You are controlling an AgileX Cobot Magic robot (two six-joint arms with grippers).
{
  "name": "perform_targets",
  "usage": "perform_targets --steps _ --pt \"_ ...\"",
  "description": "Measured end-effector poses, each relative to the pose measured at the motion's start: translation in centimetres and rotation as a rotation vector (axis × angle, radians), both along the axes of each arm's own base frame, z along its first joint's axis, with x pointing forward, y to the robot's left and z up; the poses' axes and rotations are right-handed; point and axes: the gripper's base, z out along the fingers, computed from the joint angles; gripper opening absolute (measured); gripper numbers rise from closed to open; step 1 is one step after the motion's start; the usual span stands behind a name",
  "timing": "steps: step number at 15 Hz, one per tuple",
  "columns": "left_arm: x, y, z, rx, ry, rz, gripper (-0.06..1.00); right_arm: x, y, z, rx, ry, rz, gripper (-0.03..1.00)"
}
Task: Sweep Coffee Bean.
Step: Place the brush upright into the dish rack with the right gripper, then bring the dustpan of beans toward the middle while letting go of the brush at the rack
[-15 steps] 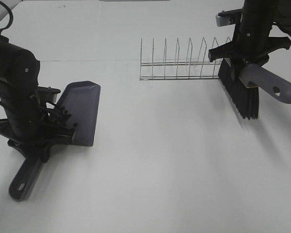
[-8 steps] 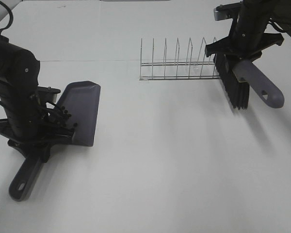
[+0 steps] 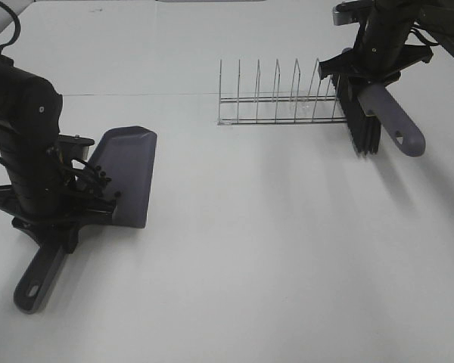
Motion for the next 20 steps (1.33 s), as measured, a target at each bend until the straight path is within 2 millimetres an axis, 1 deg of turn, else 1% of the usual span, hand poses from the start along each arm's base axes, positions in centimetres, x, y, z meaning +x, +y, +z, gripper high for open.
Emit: perform_targets --steps 2,4,5,6,7,9,10,11,13,15,16,18,20 --pt "0.0 0.0 0.0 0.000 0.000 0.000 0.26 0.7 0.0 -0.4 -0.002 0.005 -0.007 0.28" --pt "0.0 0.0 0.0 0.000 0.000 0.000 0.26 0.9 0.1 -1.2 -0.004 0.017 -0.007 0.28" --pt "0.0 0.0 0.0 0.000 0.000 0.000 0.26 0.9 0.1 -1.5 -0.004 0.023 -0.008 0.29" --pt "0.0 0.0 0.0 0.000 0.000 0.000 0.26 0.9 0.1 -1.6 -0.003 0.025 -0.008 0.32" --pt "0.0 0.0 0.0 0.000 0.000 0.000 0.26 0.9 0.1 -1.6 -0.001 0.023 -0.013 0.38" --pt "0.0 0.0 0.0 0.000 0.000 0.000 0.26 1.0 0.1 -1.3 0.002 0.011 -0.015 0.62" --pt "0.0 0.0 0.0 0.000 0.000 0.000 0.26 1.0 0.1 -0.7 0.003 -0.002 -0.015 0.70" --pt "0.0 0.0 0.0 0.000 0.000 0.000 0.26 1.0 0.1 0.1 0.004 -0.016 -0.016 0.73" --pt "0.0 0.0 0.0 0.000 0.000 0.000 0.26 0.6 0.0 2.3 0.005 -0.038 -0.022 0.75" --pt "0.0 0.0 0.1 -0.001 -0.002 0.000 0.26 -0.4 0.1 5.2 0.044 -0.034 -0.045 0.75" --pt "0.0 0.0 0.2 -0.004 -0.008 0.004 0.26 -0.8 0.2 6.2 0.068 -0.027 -0.052 0.75" --pt "0.1 -0.1 0.7 -0.020 -0.034 0.012 0.26 -1.2 0.4 7.1 0.099 -0.026 -0.054 0.75" --pt "0.1 -0.5 0.8 -0.048 -0.050 0.034 0.26 -1.4 0.6 7.5 0.118 -0.028 -0.056 0.75"
